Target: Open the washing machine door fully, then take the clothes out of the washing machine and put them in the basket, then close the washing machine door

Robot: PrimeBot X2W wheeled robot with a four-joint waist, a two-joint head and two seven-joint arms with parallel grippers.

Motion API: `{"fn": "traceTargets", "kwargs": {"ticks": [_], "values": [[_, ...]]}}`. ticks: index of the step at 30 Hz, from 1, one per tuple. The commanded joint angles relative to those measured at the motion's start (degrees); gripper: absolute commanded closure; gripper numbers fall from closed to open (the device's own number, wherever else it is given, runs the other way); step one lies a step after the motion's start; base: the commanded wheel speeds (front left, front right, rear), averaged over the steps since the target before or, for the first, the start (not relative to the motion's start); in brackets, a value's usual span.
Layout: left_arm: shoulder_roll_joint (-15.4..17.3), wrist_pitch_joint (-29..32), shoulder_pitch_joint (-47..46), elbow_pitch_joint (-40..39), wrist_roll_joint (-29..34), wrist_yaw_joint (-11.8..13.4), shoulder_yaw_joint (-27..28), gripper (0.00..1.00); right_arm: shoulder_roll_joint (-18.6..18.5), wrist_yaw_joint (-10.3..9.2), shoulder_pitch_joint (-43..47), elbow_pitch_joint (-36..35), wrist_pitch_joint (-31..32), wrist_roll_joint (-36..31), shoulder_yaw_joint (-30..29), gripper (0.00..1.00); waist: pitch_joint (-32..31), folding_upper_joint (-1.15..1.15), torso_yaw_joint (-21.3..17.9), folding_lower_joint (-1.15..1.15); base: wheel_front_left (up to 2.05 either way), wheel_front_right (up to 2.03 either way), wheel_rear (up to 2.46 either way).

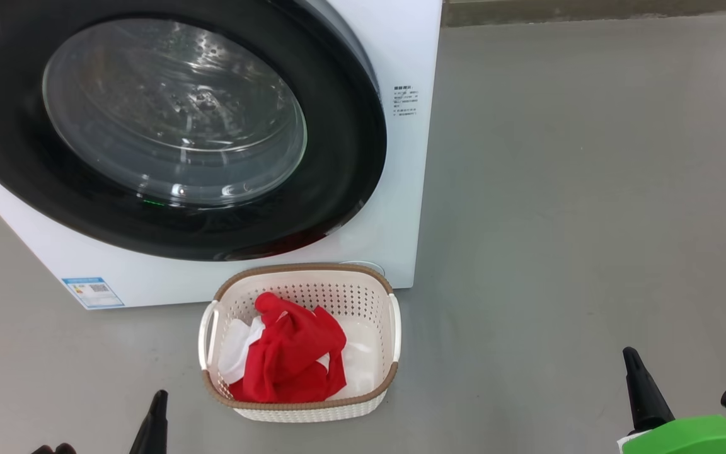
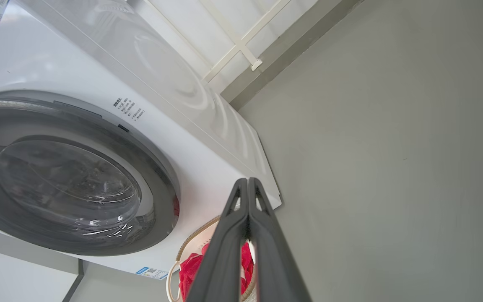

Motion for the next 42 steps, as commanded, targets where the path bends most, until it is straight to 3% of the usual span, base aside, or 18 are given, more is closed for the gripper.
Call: {"fn": "traceTargets", "kwargs": {"ticks": [1, 42], "values": [[0.47, 0.43, -2.71, -1.70, -1.71, -0.19, 1.42, 1.00, -0.93, -0.03, -3.03, -1.69, 0.39, 1.96, 0.29, 1.00, -0.05, 0.00, -0.05, -0.01, 0.00, 0.00, 0.00], [-0.78, 7.21, -5.30, -2.64, -25.34, -0.32, 3.93, 1.00, -1.60, -0.05, -6.65, -2.59, 7.33, 26.68, 0.17, 1.00, -1.22, 0.00, -1.08, 0.00, 0.00, 0.00, 0.00]]}}
